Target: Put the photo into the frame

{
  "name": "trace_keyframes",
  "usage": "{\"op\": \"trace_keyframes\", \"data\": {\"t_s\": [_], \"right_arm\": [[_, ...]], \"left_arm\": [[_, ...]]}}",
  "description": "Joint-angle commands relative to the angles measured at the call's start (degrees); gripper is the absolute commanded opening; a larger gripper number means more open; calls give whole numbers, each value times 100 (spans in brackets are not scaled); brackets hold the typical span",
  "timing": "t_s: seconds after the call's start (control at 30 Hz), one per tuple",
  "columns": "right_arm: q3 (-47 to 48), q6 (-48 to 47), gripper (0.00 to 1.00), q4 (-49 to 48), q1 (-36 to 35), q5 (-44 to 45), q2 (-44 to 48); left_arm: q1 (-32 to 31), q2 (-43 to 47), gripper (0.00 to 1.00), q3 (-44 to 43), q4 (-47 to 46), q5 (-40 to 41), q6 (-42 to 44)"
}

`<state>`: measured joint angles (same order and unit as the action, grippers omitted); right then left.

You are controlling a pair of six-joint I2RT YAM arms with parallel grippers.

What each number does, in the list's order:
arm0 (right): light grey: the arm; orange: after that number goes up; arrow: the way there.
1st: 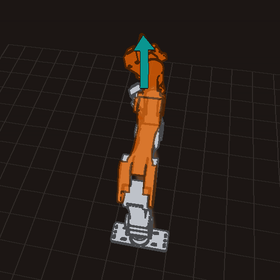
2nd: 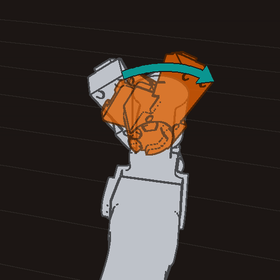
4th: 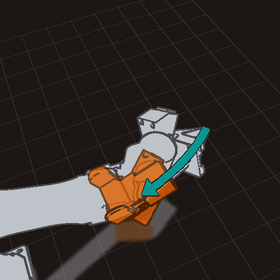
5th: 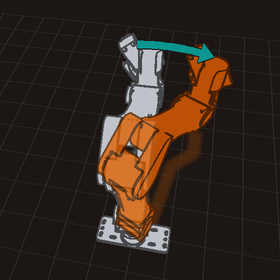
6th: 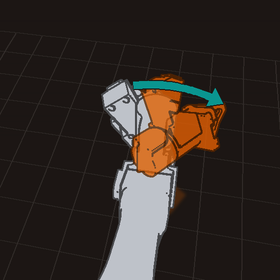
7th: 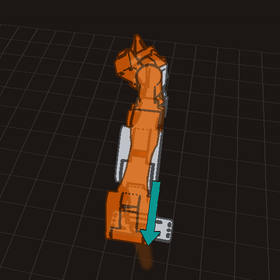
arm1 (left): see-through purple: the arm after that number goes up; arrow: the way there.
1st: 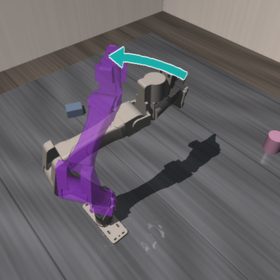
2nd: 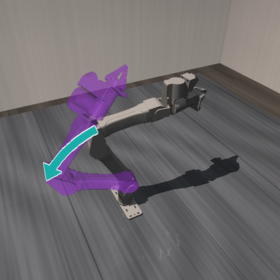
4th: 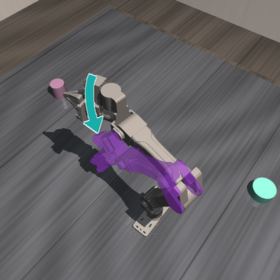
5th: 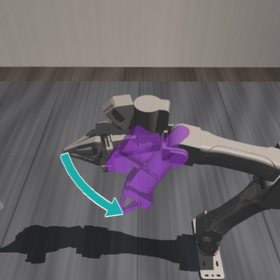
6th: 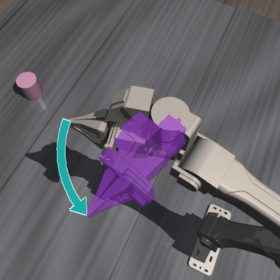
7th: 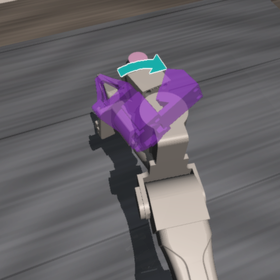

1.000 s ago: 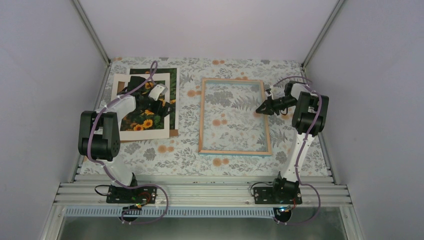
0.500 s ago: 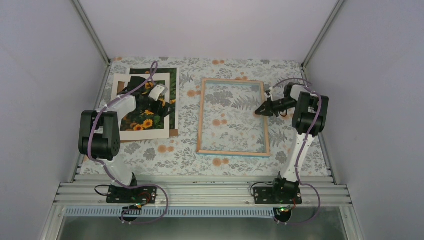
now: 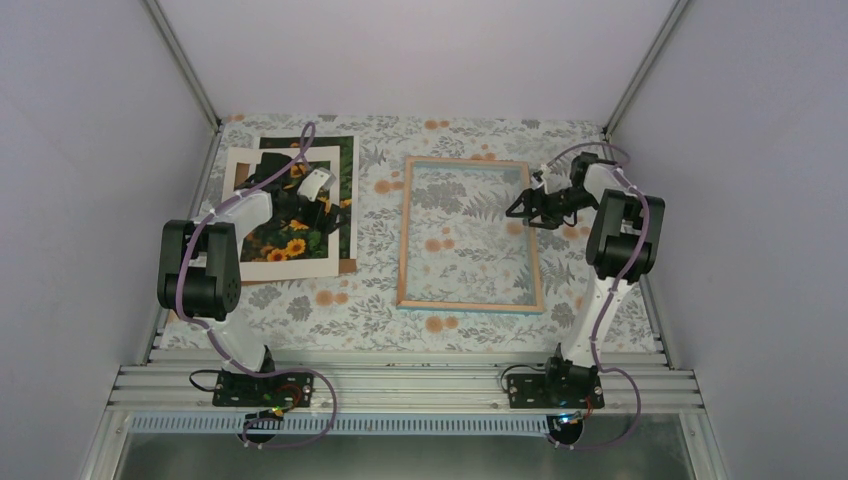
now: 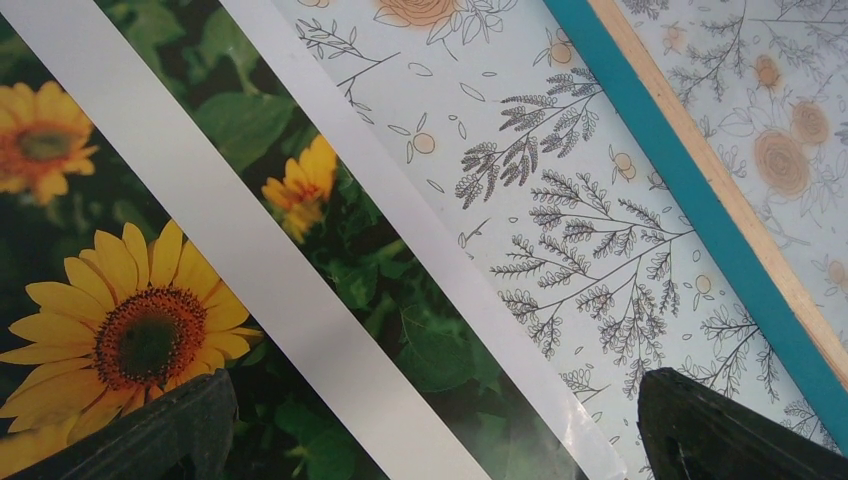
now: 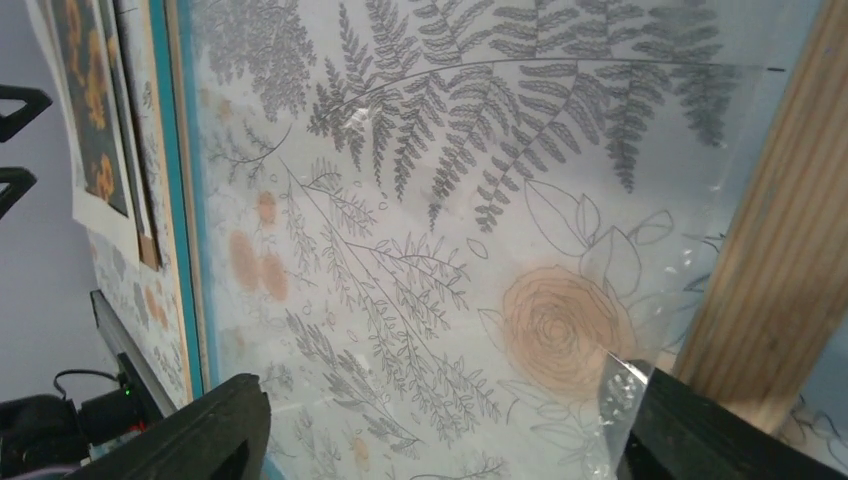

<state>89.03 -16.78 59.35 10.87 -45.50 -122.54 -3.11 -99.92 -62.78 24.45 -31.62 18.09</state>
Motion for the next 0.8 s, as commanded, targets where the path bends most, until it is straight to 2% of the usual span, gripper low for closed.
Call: {"op": "trace_keyframes", "data": {"t_s": [0.0,0.37,0.6,0.77], "right_arm": [[-132,124,85,-147,-114,512,358],[-227,435,95,-291,-173,1411,864],[-54,132,92,-251,-126,1449,1066],[-187,-122,83,-231,131,1325,1005]], "left_arm": [[-25,80,100,-49,-138,-38,-76],[-25,298,100,-14,-197,156,-119],[-29,536,100,65,-253,378,-76],[-23,771,100,63,-173,632,144]]}}
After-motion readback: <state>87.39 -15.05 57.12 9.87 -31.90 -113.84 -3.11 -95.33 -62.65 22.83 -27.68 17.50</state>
